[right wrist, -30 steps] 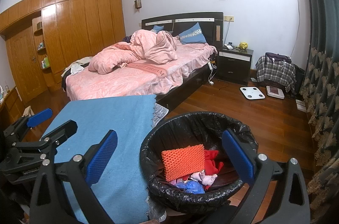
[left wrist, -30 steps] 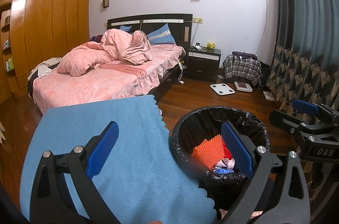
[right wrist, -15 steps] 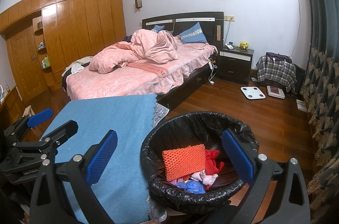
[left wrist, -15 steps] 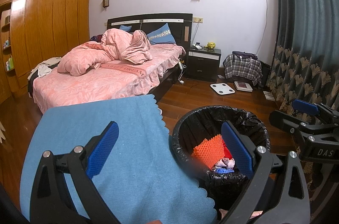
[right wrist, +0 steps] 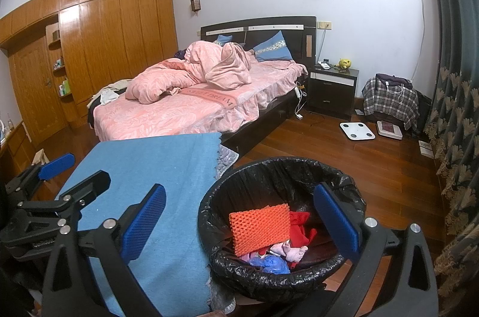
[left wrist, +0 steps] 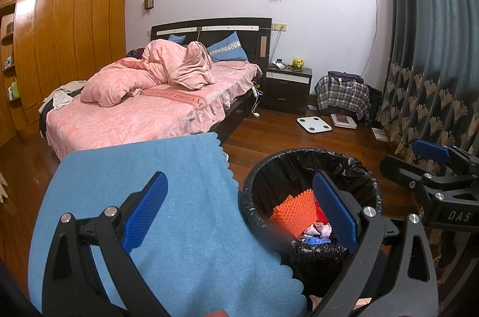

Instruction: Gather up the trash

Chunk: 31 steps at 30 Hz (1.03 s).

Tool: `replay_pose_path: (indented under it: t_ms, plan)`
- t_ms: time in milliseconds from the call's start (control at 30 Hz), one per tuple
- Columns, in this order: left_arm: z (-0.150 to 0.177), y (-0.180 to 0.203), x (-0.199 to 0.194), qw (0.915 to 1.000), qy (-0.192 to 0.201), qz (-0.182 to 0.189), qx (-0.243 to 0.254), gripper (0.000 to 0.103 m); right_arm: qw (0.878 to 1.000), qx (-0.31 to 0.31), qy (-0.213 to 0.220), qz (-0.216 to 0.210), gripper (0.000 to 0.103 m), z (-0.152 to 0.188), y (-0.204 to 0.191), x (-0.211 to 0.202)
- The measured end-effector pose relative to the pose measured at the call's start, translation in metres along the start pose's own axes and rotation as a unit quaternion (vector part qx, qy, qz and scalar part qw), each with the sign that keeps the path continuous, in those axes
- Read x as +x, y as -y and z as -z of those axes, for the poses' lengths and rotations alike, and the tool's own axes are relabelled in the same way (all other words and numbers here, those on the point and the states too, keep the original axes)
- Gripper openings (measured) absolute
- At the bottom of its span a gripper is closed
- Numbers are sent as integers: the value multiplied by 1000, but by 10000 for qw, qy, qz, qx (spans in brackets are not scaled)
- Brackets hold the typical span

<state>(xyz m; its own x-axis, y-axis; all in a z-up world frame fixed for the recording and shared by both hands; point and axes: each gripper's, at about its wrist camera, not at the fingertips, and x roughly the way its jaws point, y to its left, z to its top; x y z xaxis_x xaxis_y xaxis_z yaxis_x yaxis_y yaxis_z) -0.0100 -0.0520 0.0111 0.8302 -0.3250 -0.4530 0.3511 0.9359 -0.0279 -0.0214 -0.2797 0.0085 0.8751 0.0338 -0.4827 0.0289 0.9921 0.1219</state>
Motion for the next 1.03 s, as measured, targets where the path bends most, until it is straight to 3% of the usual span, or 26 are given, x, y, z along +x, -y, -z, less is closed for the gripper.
replay_pose_path:
  t_ms: [1033]
  plan:
    - [9, -2, -2, 10000, -72, 12, -40, 95, 10000, -12, -29, -11, 97, 1, 2, 4]
